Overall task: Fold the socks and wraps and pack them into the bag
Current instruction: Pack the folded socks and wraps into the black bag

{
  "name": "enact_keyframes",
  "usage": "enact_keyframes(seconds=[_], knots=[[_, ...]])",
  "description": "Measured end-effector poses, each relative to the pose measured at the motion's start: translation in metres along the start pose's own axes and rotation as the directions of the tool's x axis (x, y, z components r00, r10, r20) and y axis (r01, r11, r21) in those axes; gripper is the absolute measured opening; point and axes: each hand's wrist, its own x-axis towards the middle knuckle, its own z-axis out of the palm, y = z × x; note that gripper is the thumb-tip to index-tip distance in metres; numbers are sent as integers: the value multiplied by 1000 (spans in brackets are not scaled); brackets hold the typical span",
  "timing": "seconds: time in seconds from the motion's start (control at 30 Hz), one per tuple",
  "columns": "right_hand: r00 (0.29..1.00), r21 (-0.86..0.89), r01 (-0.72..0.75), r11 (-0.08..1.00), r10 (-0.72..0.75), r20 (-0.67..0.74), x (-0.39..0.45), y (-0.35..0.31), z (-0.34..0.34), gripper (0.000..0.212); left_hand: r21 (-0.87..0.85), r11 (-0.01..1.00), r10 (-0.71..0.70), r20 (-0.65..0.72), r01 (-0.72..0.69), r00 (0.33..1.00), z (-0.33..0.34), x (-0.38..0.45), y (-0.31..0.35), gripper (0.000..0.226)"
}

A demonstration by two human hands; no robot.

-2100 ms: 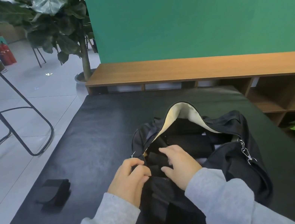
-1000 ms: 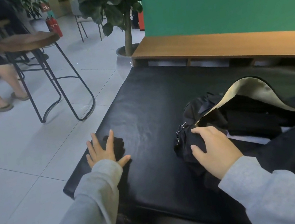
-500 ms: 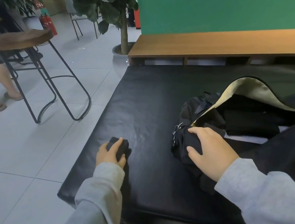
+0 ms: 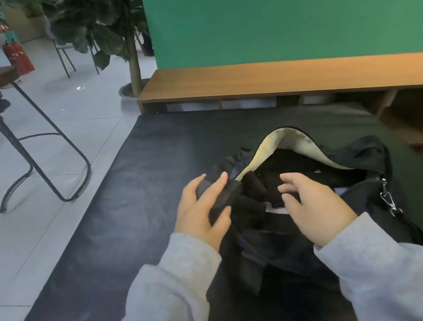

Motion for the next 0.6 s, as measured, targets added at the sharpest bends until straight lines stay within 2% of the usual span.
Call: enact_keyframes(seconds=[0.23, 0.4, 0.5, 0.6], knots=[[997, -86, -39, 996, 33, -65, 8, 32, -37, 45, 162, 982, 60, 192, -92, 980, 47, 21, 34, 54], [995, -286, -97, 953, 91, -32, 13, 57, -59, 48, 300, 950, 4, 278, -90, 961, 63, 39, 25, 52], [987, -216, -147, 965, 127, -102, 14, 69, -65, 55, 392, 917, -49, 283, -68, 958, 73, 42, 23, 51], [983, -120, -139, 983, 121, -141, 15, 77, -66, 61, 487, 866, -64, 335, -114, 940, 83, 37, 22, 53]])
